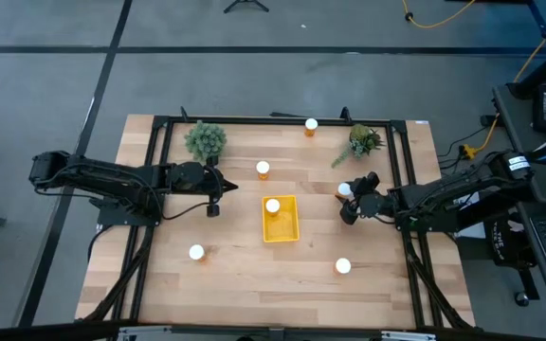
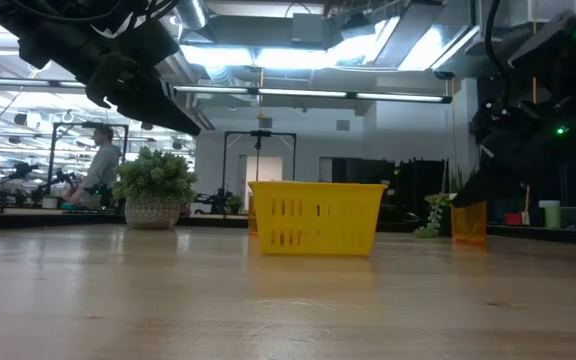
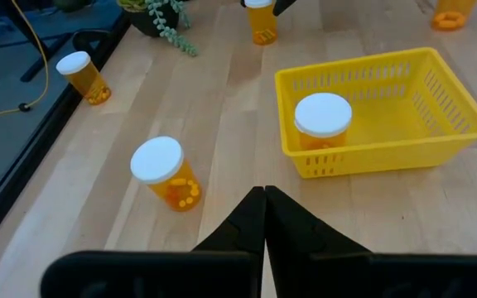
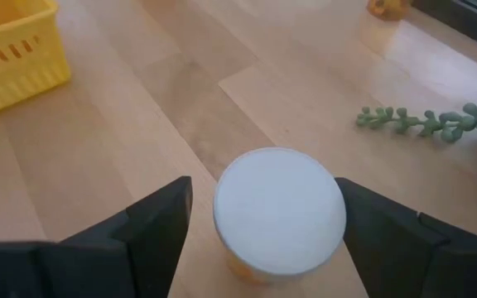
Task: Pick and place pill bottles into a basket
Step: Put the orange pill bottle into the yellow bin
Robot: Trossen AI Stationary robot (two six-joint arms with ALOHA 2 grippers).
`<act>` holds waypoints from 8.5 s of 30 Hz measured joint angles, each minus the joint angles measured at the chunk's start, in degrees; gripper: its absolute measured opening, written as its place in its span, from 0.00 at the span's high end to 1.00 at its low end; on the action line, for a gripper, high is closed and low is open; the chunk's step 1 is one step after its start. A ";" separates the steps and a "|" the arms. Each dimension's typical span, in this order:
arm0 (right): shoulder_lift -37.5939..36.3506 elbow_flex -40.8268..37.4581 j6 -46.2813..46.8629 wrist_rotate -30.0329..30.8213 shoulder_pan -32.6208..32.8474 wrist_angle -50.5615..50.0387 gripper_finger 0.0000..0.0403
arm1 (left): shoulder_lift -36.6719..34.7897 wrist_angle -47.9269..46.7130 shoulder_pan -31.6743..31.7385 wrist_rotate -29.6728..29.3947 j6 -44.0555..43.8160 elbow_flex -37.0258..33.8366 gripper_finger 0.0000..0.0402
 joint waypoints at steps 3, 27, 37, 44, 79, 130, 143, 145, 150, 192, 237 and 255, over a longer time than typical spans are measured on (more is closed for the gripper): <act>0.00 0.00 0.09 0.00 0.00 0.00 0.28 | 0.02 0.02 0.00 0.00 0.00 0.00 0.99; 0.00 0.02 1.16 -0.02 0.02 -0.43 0.43 | 0.02 0.02 0.00 -0.02 -0.02 0.00 0.99; -0.09 0.07 -3.96 -0.83 0.01 6.05 0.45 | 0.01 0.02 0.00 -0.01 0.00 0.00 0.99; -0.09 3.87 -9.44 -2.34 0.02 7.98 0.44 | 0.00 0.02 0.00 -0.02 -0.02 0.00 0.99; 3.63 19.47 -18.75 -18.47 0.00 2.08 0.43 | 0.02 0.24 0.00 0.00 0.04 0.00 0.99; 33.00 31.18 -31.71 -30.08 -7.82 15.58 0.43 | 0.02 0.24 -0.02 0.02 0.02 -0.02 0.99; 38.24 31.19 -31.69 -30.55 -7.86 19.86 0.43 | 0.00 0.24 -0.02 0.00 0.04 -0.02 0.99; 38.93 31.19 -31.72 -30.59 -8.00 20.31 0.43 | 0.02 0.23 -0.01 0.02 0.04 -0.01 0.99; 40.05 31.19 -31.76 -30.62 -8.49 20.35 0.43 | 0.02 0.24 -0.02 0.00 0.04 -0.02 0.99; 40.41 31.19 -31.58 -30.49 -8.63 20.22 0.40 | 0.02 0.26 0.00 0.00 0.07 -0.02 0.99; 27.70 36.17 -40.36 -36.19 -8.84 11.99 0.30 | 0.02 0.24 -0.02 0.02 0.02 -0.02 0.99; 12.00 30.17 -44.12 -36.04 -8.90 5.33 0.79 | -1.19 -3.15 -0.23 7.55 -3.84 -0.02 0.99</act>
